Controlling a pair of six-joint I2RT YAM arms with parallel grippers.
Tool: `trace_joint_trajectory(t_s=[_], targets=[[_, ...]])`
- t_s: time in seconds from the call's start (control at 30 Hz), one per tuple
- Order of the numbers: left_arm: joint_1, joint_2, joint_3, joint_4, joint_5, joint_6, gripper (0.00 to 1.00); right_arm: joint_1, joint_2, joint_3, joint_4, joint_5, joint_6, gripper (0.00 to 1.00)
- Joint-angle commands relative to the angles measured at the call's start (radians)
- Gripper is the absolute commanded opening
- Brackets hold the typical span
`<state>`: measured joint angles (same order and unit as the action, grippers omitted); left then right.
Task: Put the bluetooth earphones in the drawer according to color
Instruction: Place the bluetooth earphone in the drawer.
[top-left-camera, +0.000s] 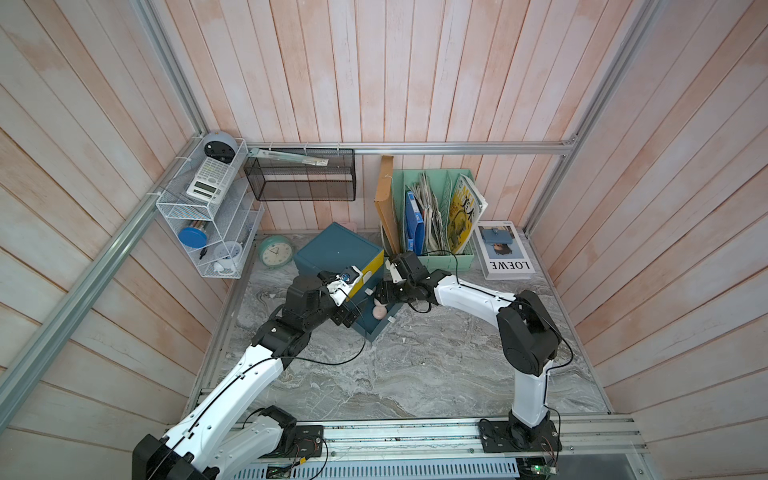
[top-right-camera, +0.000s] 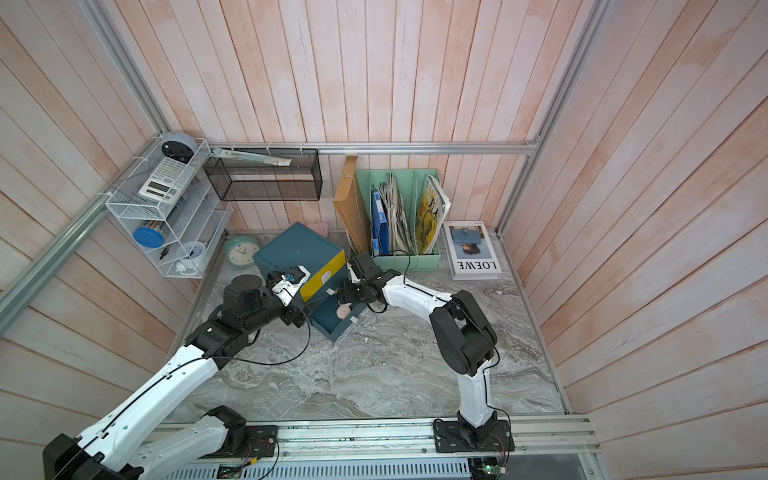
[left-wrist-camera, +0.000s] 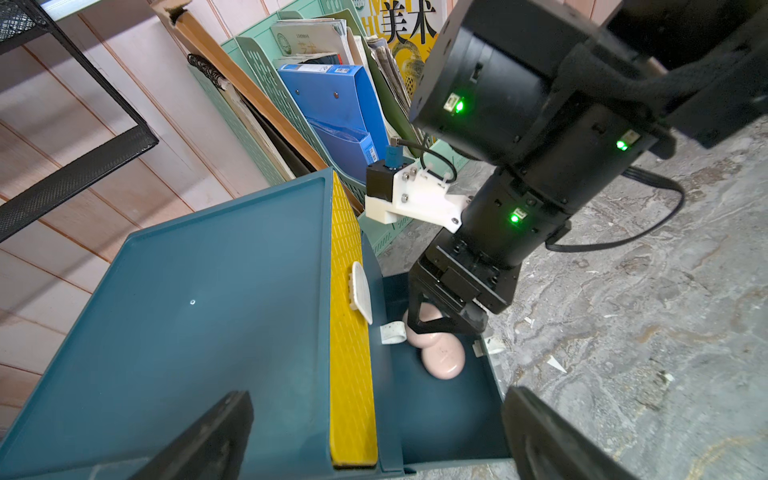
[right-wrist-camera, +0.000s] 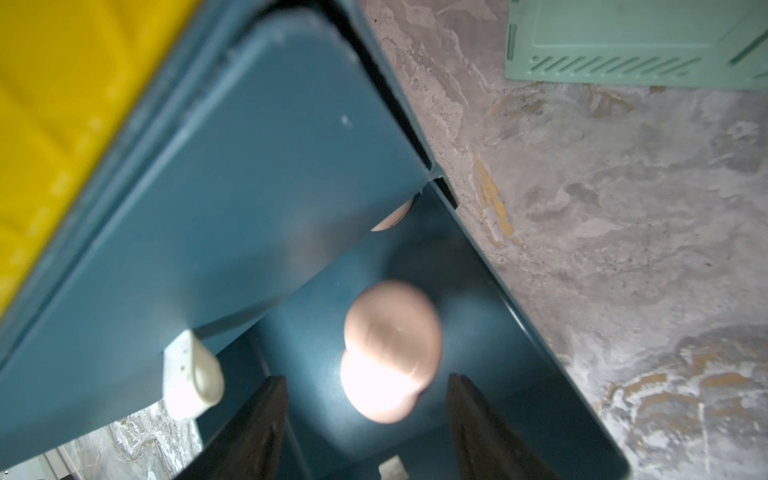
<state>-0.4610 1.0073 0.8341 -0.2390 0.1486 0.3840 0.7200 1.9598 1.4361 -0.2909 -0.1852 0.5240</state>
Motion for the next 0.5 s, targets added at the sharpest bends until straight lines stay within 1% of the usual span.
trace_joint_trajectory(t_s=[0.0, 0.13, 0.27, 0.4, 0.43, 0.47], targets=[[0.004, 0.004, 0.021, 0.039, -0.036, -0.027, 1.0, -0.001, 0.01, 0.023, -0.003, -0.007, 0.005, 0.7], [0.004, 0.0, 0.011, 0.09, -0.05, -0.06, 1.0, -0.009, -0.013, 0.018, -0.011, -0.007, 0.005, 0.7], [0.004, -0.001, 0.015, 0.107, -0.082, -0.074, 1.0, -0.017, -0.065, -0.027, 0.007, 0.009, 0.008, 0.69], [0.004, -0.016, -0.005, 0.162, -0.12, -0.089, 1.0, -0.026, -0.109, -0.075, 0.003, 0.016, 0.007, 0.69], [0.004, -0.016, -0.006, 0.165, -0.123, -0.09, 1.0, -0.028, -0.12, -0.087, 0.005, 0.017, 0.007, 0.69], [0.004, -0.014, -0.006, 0.17, -0.125, -0.092, 0.97, -0.029, -0.132, -0.101, 0.007, 0.023, 0.005, 0.69]])
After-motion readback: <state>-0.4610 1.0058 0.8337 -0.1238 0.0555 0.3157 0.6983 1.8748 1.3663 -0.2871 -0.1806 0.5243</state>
